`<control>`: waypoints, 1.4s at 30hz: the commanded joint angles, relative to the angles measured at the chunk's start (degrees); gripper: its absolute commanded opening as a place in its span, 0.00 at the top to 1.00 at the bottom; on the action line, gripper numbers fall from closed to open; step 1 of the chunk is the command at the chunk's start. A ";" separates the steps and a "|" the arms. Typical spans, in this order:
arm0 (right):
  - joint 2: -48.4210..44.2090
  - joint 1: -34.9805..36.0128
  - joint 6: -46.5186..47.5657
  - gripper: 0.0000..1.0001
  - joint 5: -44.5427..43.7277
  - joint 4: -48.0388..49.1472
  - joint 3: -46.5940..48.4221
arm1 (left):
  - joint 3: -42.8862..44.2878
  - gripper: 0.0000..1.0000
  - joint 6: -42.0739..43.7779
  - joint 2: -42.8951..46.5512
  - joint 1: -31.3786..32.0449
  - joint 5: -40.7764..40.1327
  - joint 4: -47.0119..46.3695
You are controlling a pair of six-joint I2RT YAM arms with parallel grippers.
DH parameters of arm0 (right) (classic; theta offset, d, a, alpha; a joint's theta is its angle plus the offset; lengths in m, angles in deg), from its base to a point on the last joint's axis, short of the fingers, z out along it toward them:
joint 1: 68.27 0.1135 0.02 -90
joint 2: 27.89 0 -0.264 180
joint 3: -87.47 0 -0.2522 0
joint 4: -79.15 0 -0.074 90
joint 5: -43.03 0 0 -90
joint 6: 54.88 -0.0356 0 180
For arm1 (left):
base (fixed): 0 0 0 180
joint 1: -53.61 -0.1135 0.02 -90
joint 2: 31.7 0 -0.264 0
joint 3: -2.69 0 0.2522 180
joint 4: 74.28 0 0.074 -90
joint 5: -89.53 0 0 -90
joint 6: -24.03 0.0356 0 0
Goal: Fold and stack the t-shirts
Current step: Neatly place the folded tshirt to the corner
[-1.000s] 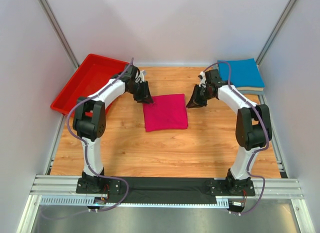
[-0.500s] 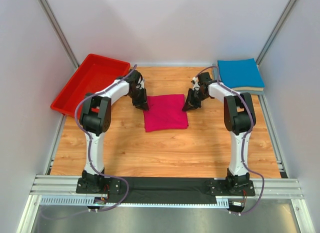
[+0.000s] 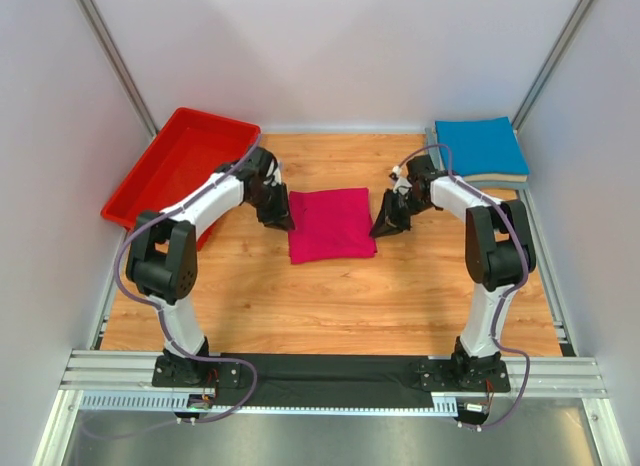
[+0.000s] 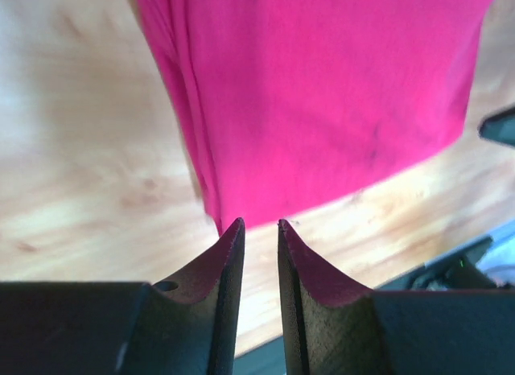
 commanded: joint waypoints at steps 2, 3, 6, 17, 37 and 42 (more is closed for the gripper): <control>-0.13 -0.02 0.93 0.85 1.23 2.95 -4.64 | -9.97 0.70 -3.40 2.52 2.20 5.58 -6.45; 0.31 -0.02 1.46 0.85 1.14 2.87 -5.26 | -12.86 0.69 -3.92 2.44 2.55 5.67 -7.08; 0.93 -0.02 1.64 0.86 -0.35 3.48 -6.49 | -15.09 0.71 -3.75 0.78 3.52 2.44 -6.30; -6.79 0.07 -0.56 0.76 -6.86 3.04 -6.06 | -4.99 0.65 -5.58 1.64 3.44 -8.48 6.82; 13.24 -0.63 5.59 0.32 -6.16 10.07 13.73 | 5.30 0.57 -0.24 -14.60 -2.89 -0.92 5.66; 11.57 1.65 6.73 0.33 -5.90 14.37 6.61 | 4.34 0.70 -0.06 -15.93 -3.33 2.68 3.82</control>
